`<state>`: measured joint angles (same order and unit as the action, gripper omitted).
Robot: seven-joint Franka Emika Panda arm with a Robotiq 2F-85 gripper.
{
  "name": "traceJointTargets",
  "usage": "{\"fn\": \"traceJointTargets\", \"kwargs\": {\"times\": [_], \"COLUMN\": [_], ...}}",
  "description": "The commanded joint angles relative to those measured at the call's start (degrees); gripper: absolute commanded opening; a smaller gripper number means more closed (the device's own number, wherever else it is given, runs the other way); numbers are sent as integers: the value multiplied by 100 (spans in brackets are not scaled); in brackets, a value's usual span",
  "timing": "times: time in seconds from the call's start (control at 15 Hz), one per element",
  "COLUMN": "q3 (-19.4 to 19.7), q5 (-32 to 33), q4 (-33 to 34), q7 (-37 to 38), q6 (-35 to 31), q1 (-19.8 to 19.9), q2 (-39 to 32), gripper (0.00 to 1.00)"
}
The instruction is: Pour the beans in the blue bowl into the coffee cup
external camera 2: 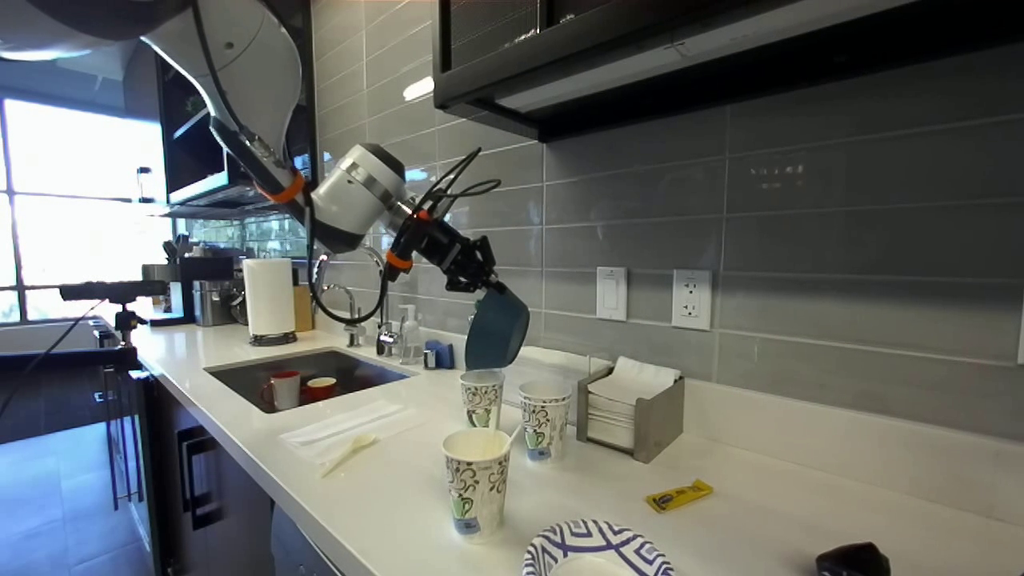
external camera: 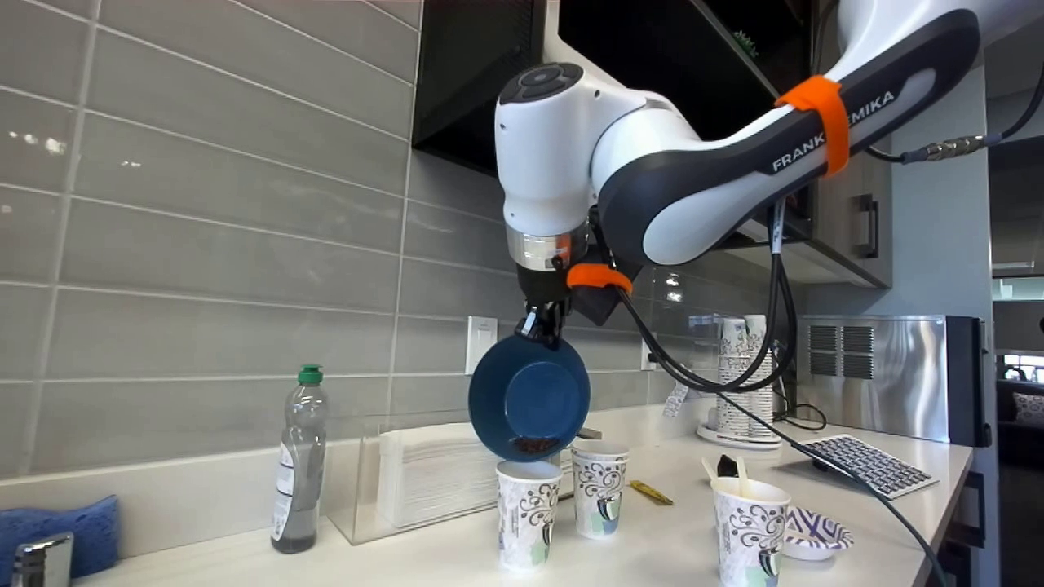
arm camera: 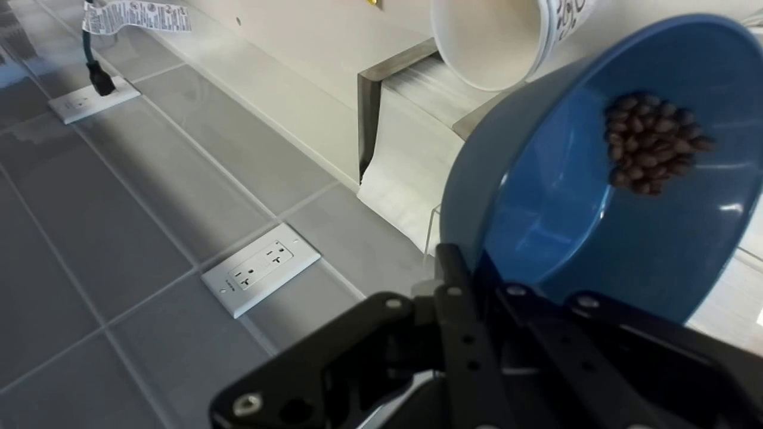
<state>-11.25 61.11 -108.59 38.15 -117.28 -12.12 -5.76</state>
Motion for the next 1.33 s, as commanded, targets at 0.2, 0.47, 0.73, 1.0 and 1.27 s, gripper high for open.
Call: {"fn": "traceJointTargets", "kwargs": {"times": [0.2,0.47,0.73,1.0,1.27], "q3": [-7,-44,-116,-175,-207], "q5": [461,589,646,763,858], "q4": [169,124,102,95,70], "q7": [38,4,-3,12,44], "q6": [364,463,797,1082,1229], "q1": [-125,-193,-289,-369,-395], "q2": [-130,-108,-102,-112,-116], "gripper": [1,1,1,1,1]}}
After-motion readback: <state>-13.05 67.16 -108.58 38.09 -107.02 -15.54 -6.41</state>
